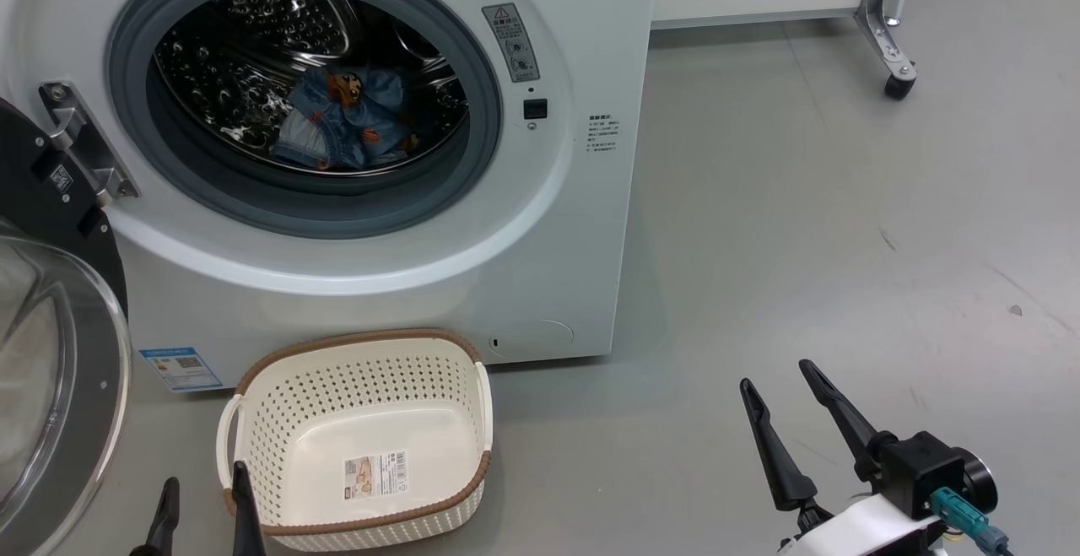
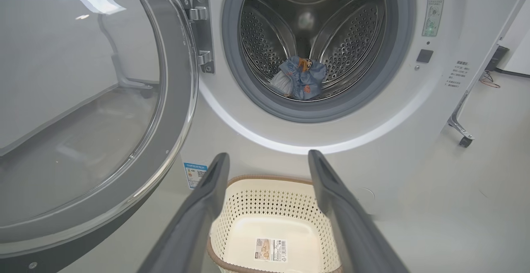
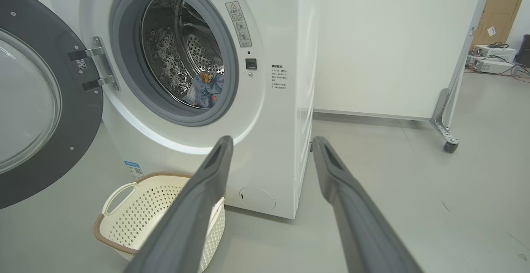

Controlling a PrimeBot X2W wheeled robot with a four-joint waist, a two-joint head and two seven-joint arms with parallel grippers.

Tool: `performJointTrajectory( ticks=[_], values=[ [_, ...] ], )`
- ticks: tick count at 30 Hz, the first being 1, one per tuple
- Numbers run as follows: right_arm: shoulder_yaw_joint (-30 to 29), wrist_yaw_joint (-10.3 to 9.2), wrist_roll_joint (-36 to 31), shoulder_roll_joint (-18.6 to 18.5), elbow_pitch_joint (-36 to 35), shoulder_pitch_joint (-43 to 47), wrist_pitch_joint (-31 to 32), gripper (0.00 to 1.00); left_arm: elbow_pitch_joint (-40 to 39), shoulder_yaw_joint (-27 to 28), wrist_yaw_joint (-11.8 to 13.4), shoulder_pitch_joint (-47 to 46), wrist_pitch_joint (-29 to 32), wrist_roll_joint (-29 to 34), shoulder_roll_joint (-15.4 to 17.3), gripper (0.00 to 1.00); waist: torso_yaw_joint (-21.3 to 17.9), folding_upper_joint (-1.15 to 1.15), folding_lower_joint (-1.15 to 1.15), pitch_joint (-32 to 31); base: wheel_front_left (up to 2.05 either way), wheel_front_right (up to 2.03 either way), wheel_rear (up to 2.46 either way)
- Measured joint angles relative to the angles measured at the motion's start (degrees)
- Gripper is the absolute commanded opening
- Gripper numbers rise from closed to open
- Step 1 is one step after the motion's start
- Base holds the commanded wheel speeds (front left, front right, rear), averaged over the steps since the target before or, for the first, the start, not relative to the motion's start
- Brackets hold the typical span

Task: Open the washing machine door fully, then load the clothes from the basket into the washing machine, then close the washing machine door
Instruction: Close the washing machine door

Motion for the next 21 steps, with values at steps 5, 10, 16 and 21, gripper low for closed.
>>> performJointTrajectory(
  ticks=[5, 10, 16, 21],
  values=[
    [0.0, 0.00, 0.2, 0.0, 0.0, 0.0, 0.0, 1.00, -0.3, -0.4, 0.1, 0.2, 0.0, 0.0, 0.0, 1.00, 0.0, 0.00, 0.00, 0.0, -0.16, 0.16, 0.00],
    [0.0, 0.00, 0.4, 0.0, 0.0, 0.0, 0.0, 1.00, -1.1, -0.8, 0.6, 0.3, 0.0, 0.3, 0.0, 1.00, 0.0, 0.00, 0.00, -0.1, -0.02, 0.02, 0.00],
    [-0.9, 0.00, 0.4, -0.2, 0.0, 0.0, 0.0, 1.00, -1.5, -1.1, 0.7, 0.3, 0.0, 1.5, 0.1, 1.00, 0.9, 0.00, 0.00, -0.2, 0.00, 0.00, 0.00],
    [-0.9, 0.00, 0.4, -0.7, -0.3, 0.0, 0.0, 1.00, -1.9, -0.9, 1.5, 0.2, 0.0, 2.4, 0.1, 1.00, 2.5, 0.00, 0.00, -0.2, 0.00, 0.00, 0.00]
  ],
)
